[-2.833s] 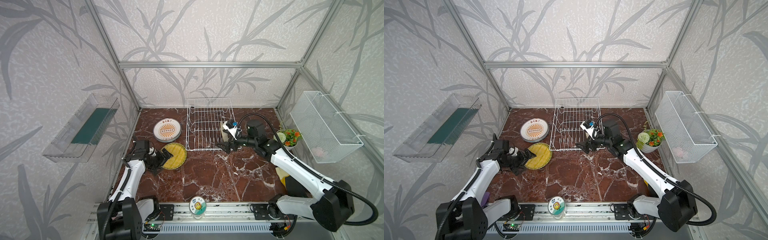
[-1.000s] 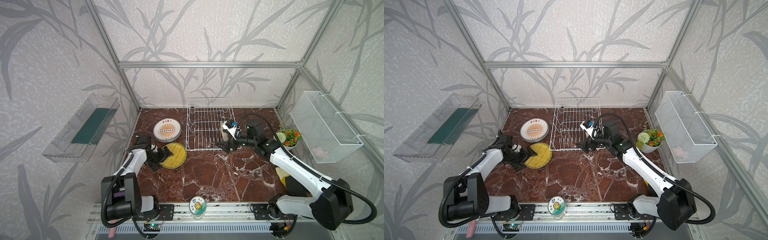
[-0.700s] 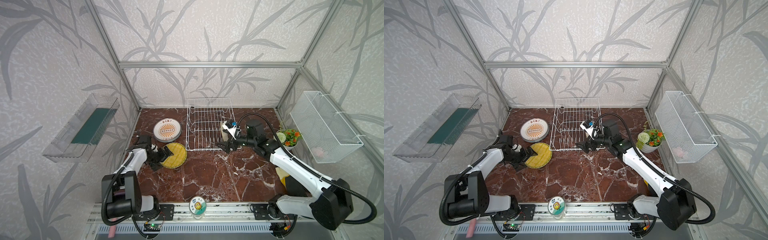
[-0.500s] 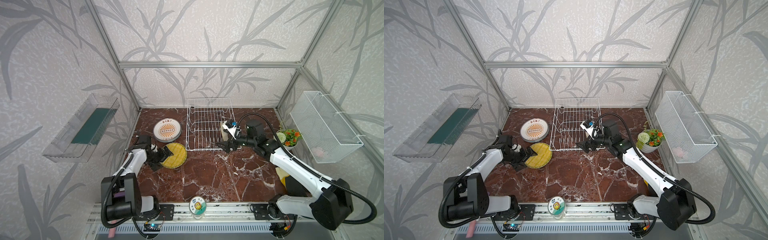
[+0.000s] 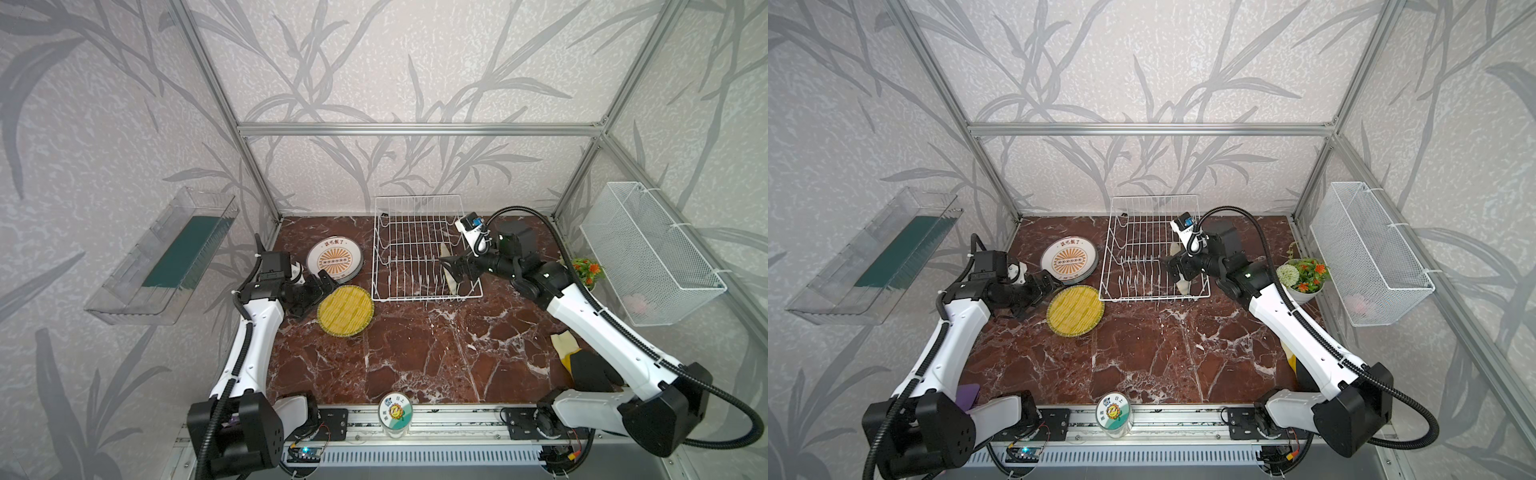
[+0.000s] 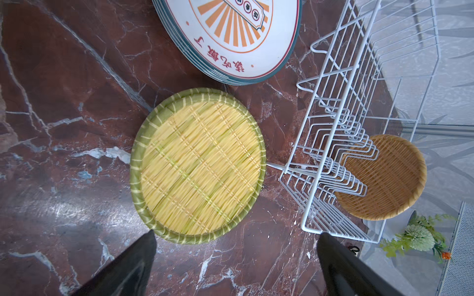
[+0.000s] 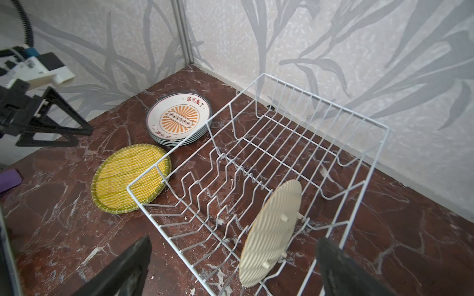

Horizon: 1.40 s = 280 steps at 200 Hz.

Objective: Unload the plates from the dish rack
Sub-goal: Move the plates to the middle-left of the table, then pick up a plate from the dish rack.

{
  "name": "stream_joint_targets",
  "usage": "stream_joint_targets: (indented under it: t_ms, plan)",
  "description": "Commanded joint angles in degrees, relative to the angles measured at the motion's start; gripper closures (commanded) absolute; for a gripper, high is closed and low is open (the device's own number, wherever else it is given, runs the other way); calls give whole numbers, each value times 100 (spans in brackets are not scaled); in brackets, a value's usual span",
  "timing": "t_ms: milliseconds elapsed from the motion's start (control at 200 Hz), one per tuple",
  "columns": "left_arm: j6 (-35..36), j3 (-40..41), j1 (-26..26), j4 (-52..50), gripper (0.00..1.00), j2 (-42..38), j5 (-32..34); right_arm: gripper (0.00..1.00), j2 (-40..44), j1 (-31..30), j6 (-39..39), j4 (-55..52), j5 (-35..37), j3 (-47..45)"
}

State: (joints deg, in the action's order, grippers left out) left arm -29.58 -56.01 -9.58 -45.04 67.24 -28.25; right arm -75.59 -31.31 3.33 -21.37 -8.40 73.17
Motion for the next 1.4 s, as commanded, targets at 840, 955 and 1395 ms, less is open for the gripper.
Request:
stream_joint_targets:
  t_ms: [840, 955, 1395]
  plan:
    - [-285, -2353, 2527, 2203, 1, 2088, -634, 1, 526, 177, -921, -305, 493, -626]
    - [-320, -2731, 2953, 2271, 1, 2573, -552, 1, 957, 503, -846, -125, 129, -1113]
    - [-603, -4621, 4126, 1544, 11, 4608, -141, 1, 1970, 2201, -1373, -78, -1234, -2248]
